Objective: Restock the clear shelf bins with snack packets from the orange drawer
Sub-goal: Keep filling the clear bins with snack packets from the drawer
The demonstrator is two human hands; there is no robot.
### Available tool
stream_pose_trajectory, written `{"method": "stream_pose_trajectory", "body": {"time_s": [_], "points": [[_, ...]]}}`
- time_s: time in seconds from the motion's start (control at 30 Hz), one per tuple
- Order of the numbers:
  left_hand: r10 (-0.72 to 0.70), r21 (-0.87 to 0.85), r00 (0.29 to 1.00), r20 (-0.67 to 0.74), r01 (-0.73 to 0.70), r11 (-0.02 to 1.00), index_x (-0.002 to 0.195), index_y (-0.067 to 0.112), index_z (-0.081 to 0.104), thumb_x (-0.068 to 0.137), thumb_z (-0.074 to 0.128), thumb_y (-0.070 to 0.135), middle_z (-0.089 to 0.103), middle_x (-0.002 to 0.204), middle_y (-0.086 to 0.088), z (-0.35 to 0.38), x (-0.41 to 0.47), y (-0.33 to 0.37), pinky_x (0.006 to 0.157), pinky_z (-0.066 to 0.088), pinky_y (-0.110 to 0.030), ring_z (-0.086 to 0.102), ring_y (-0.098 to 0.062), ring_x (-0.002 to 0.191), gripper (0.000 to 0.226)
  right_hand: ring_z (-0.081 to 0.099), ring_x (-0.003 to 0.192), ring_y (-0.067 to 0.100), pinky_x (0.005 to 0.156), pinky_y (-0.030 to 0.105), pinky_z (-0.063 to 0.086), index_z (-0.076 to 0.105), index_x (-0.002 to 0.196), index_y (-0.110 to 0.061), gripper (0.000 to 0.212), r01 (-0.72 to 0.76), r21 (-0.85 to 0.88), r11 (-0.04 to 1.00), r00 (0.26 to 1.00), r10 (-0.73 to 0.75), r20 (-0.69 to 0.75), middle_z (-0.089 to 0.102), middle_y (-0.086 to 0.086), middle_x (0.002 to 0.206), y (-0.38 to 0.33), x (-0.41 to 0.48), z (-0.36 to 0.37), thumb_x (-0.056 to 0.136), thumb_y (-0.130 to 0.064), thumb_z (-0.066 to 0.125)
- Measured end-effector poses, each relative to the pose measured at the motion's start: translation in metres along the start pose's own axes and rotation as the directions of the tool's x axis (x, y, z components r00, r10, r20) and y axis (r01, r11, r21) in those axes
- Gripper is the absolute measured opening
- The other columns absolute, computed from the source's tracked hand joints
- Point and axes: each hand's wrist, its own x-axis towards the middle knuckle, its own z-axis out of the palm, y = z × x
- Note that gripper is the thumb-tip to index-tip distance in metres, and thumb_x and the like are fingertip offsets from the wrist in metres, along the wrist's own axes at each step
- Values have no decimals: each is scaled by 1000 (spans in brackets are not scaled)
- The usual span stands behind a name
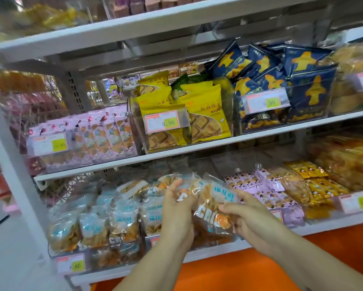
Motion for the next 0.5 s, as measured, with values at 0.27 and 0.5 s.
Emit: {"method": "stream_pose_trajectory", "body": {"time_s": [0.27,0.5], "points": [[-118,-41,964,240,132,990,114,5,57,78,73,26,67,110,-21,-11,-11,-14,74,54,-41,65,-30,91,44,69,93,27,67,38,57,52,115,-17,44,-1,10,1000,998,1,57,68,15,107,3,-5,-2,79,0,70],[-200,555,877,438,-89,827,123,27,54,82,69,33,67,114,9,-29,-7,4,80,54,-25,66,-9,101,44,67,100,20,88,43,55,48,114,-20,50,197,-189,962,980,-192,44,67,8,109,4,-4,-1,77,4,71]]}}
